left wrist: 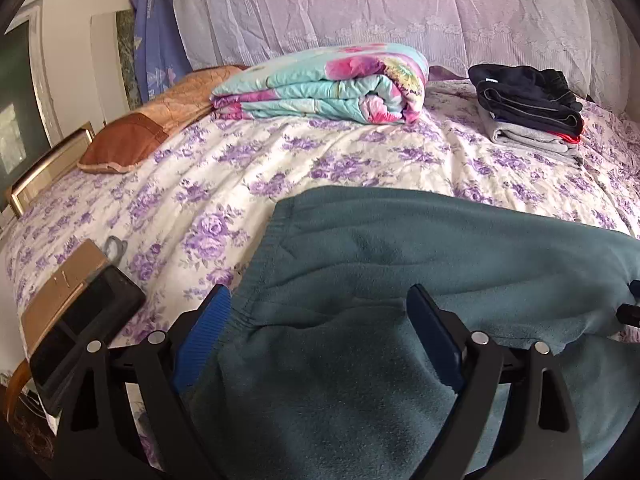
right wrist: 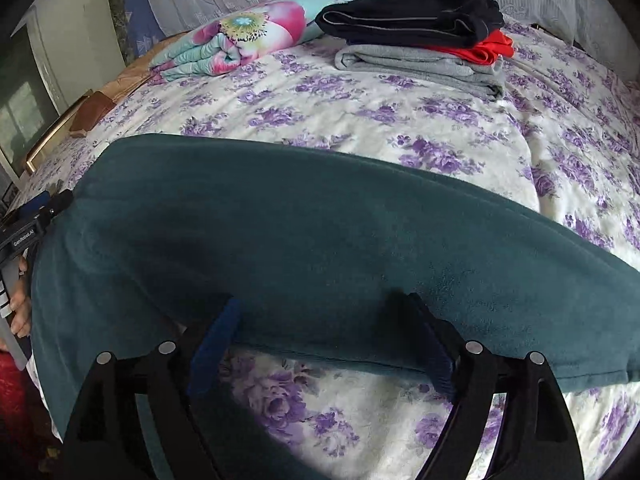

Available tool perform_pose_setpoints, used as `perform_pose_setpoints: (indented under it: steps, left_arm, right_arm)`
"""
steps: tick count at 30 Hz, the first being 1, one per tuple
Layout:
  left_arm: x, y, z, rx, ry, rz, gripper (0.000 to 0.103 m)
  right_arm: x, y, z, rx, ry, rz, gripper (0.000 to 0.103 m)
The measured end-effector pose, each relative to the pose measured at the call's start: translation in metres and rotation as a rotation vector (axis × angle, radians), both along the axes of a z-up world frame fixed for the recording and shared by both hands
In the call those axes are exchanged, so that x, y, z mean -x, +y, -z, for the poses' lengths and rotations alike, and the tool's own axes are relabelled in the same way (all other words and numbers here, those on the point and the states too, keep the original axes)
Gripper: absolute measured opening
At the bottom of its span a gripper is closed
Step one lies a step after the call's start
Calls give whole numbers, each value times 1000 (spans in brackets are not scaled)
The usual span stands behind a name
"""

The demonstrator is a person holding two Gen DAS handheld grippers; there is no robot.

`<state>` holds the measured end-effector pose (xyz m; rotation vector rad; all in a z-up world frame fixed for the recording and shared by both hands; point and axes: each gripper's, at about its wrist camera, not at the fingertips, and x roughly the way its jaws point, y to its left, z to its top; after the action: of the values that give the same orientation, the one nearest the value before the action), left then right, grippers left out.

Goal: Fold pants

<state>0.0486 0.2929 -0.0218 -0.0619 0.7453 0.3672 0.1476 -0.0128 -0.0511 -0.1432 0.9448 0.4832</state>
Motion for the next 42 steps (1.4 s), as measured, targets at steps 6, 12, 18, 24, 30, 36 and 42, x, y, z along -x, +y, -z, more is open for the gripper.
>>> perform_pose_setpoints:
  steps: [6, 12, 18, 24, 30, 36, 42]
  left_arm:
    - [-1, 13, -4, 79, -11, 11, 87]
    - [-11, 26, -29, -5, -39, 14, 91]
    - [-30, 33, -37, -30, -34, 26, 91]
    - [-51, 21, -31, -31, -21, 59, 93]
    - [-74, 24, -4, 104, 68, 126, 94]
    - [-78, 84, 15, 468, 66, 73, 94]
    - [-87, 101, 13, 518, 57, 88, 94]
  right_arm:
    - [10, -39, -32, -183, -121, 81, 86]
    - [41, -103, -78, -487, -437, 180, 100]
    - [27, -122, -98, -483, -433, 86, 100]
    - [19, -103, -100, -416, -394, 6, 100]
    - [12, -67, -85, -262, -353, -99, 100]
    - [-4, -40, -71, -148, -297, -191, 100]
    - [-46, -14, -59, -91, -200, -275, 100]
